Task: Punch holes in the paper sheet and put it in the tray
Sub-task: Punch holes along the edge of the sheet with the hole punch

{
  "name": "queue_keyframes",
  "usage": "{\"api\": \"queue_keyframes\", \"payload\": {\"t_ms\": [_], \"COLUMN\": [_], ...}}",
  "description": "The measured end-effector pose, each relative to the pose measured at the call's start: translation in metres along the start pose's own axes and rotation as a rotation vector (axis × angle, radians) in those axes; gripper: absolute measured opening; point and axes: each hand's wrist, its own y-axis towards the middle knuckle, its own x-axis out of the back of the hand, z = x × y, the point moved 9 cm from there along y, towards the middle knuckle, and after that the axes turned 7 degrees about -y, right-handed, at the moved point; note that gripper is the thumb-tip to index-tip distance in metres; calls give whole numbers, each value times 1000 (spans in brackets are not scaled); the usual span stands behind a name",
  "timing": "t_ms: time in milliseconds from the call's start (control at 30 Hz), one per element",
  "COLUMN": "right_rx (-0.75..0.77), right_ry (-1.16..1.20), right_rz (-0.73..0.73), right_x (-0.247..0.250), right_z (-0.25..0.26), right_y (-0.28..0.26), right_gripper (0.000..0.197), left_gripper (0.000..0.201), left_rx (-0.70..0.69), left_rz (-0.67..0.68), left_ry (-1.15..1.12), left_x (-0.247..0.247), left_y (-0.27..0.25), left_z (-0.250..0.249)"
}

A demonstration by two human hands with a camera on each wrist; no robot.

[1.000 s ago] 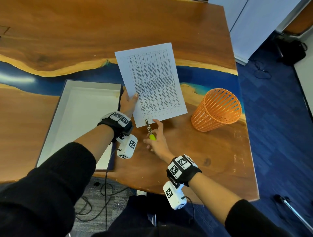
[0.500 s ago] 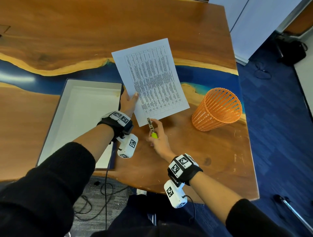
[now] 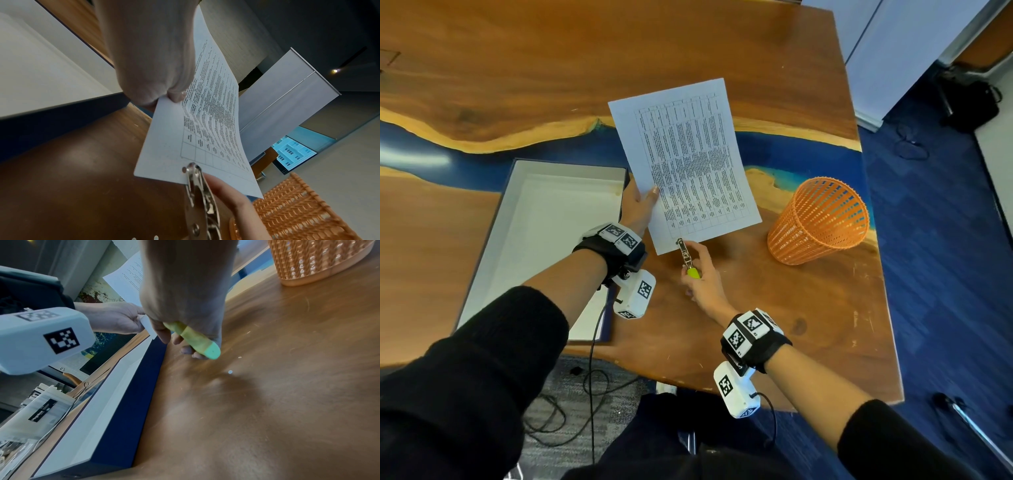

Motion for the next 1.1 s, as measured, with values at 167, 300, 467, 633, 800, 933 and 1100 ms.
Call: {"api": "queue_keyframes", "payload": {"t_ms": [167,300,467,633,800,933,1100], "right_rx": [-109,-174,-182,-190,-191,-194,-235], "right_ry": [-14,-94,-95,-91,-73,-66,-82], "right_rz": [-57,-51,-60,-51,-29,-23,-17], "right_x": [12,21,26,24,22,22,21], "right_z": [-21,-31,-33,-34,-29,-26,-30], "right_y": [5,11,13,14,11,9,9], "right_gripper": [42,14,23,22,12,15,19], "left_gripper": [45,46,47,47,47,47,47], "left_rx": [-17,-10,-5,-5,10,13,13], "left_rz": [34,51,103,118,105,120,113], "left_ry": [44,51,43,48,44,44,50], "left_x": [7,8,7,7,9,11,12], "left_y": [4,4,4,2,3,3,3], "left_z": [0,-2,-1,-3,-1,1,2]}}
